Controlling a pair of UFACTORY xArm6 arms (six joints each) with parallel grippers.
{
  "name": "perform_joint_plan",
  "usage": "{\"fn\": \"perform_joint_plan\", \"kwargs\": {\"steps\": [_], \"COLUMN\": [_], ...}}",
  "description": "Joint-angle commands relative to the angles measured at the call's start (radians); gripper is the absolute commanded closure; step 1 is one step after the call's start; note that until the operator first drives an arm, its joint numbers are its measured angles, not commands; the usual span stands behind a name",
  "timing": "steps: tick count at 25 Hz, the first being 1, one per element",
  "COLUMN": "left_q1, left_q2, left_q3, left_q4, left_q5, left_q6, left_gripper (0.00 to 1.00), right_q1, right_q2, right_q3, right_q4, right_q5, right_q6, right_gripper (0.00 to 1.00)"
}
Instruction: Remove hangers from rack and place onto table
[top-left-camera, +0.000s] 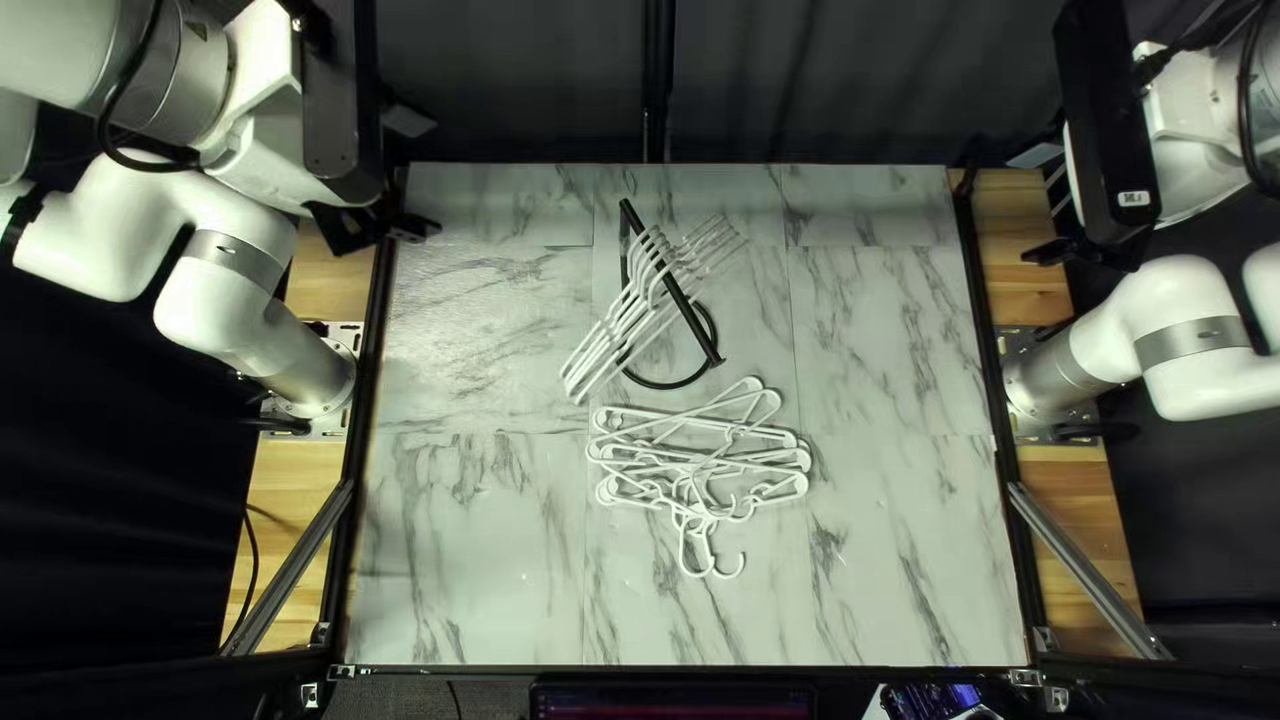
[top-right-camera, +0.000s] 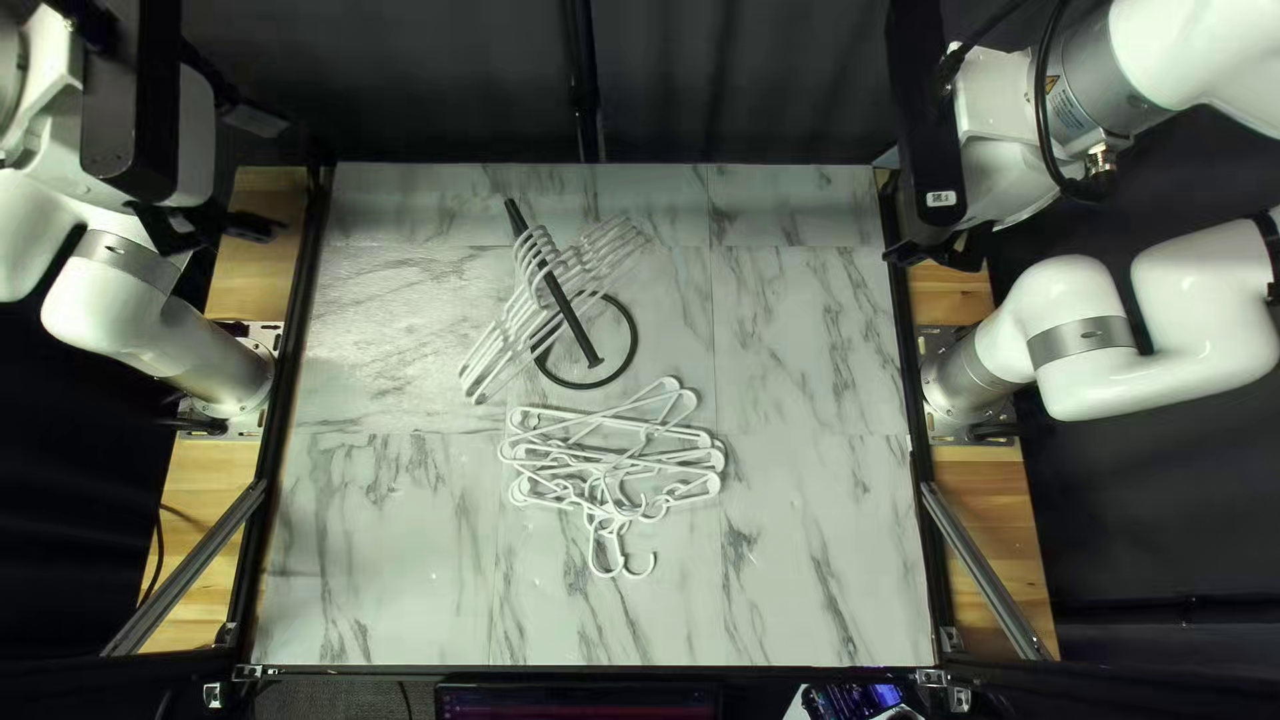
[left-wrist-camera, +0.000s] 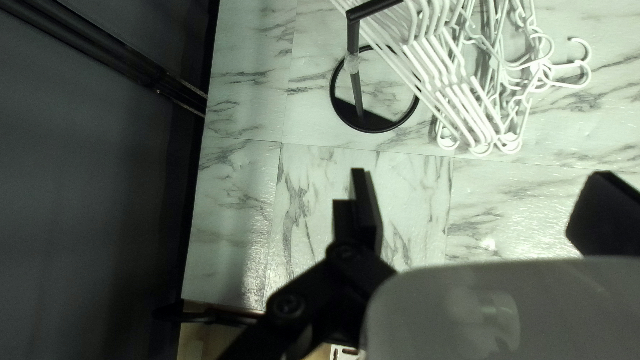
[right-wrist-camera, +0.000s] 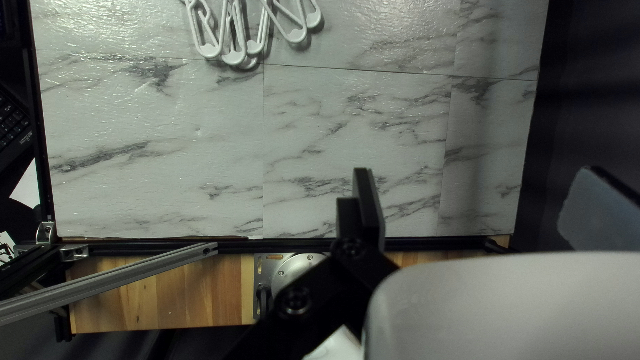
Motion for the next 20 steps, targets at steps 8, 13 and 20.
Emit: {"fn": "perform_joint_plan", "kwargs": {"steps": [8, 13, 20], "left_q1": [0.000, 0.000, 0.000], "left_q2": [0.000, 0.000, 0.000], "left_q3": [0.000, 0.000, 0.000], "left_q4": [0.000, 0.000, 0.000], "left_q5": [0.000, 0.000, 0.000], "left_q6": [0.000, 0.000, 0.000], "left_gripper": [0.00, 0.00, 0.00], "right_q1": [0.000, 0.000, -0.119], "right_q2": [0.000, 0.000, 0.007], "right_q3": [0.000, 0.000, 0.079], "right_q4": [0.000, 0.000, 0.058], "right_q5": [0.000, 0.000, -0.104], "right_q6": [0.000, 0.000, -0.145], "right_gripper": [0.00, 0.00, 0.00]}}
